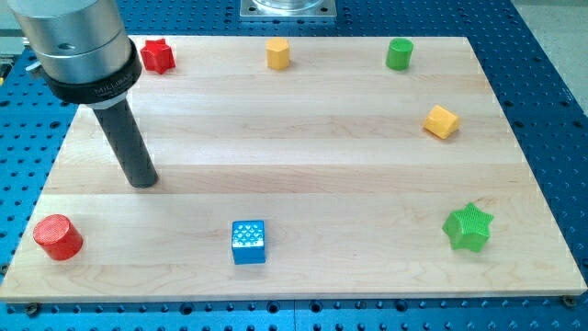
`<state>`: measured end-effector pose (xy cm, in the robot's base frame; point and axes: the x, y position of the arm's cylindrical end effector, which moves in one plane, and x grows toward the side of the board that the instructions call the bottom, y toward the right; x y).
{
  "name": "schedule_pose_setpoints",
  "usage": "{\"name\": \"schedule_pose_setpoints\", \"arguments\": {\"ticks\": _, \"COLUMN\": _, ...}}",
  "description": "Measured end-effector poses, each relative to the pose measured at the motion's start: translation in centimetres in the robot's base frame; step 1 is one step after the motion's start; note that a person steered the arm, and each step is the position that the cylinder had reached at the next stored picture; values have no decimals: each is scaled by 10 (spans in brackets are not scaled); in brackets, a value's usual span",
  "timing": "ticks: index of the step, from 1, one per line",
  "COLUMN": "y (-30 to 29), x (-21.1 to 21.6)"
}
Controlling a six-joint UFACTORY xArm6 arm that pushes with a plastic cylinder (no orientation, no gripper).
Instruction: Bring the cube close to the right side of the red circle
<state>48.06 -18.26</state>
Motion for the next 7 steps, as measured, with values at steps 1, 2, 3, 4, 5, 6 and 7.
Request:
{"name": "schedule_pose_setpoints", "arguments": {"ticks": 1, "y": 1, "x": 1}}
{"name": "schedule_pose_setpoints", "arguments": {"ticks": 2, "y": 1, "x": 1}}
{"name": "schedule_pose_setpoints", "arguments": {"ticks": 3, "y": 0, "x": 1}}
{"name": "schedule_pose_setpoints", "arguments": {"ticks": 4, "y": -2, "x": 1}}
{"name": "schedule_pose_setpoints", "arguments": {"ticks": 5, "y": -6, "x": 2}}
{"name": "schedule_pose_setpoints", "arguments": {"ticks": 6, "y": -26, "x": 21}}
{"name": "schedule_pose_setpoints", "arguments": {"ticks": 7, "y": -36, "x": 64}}
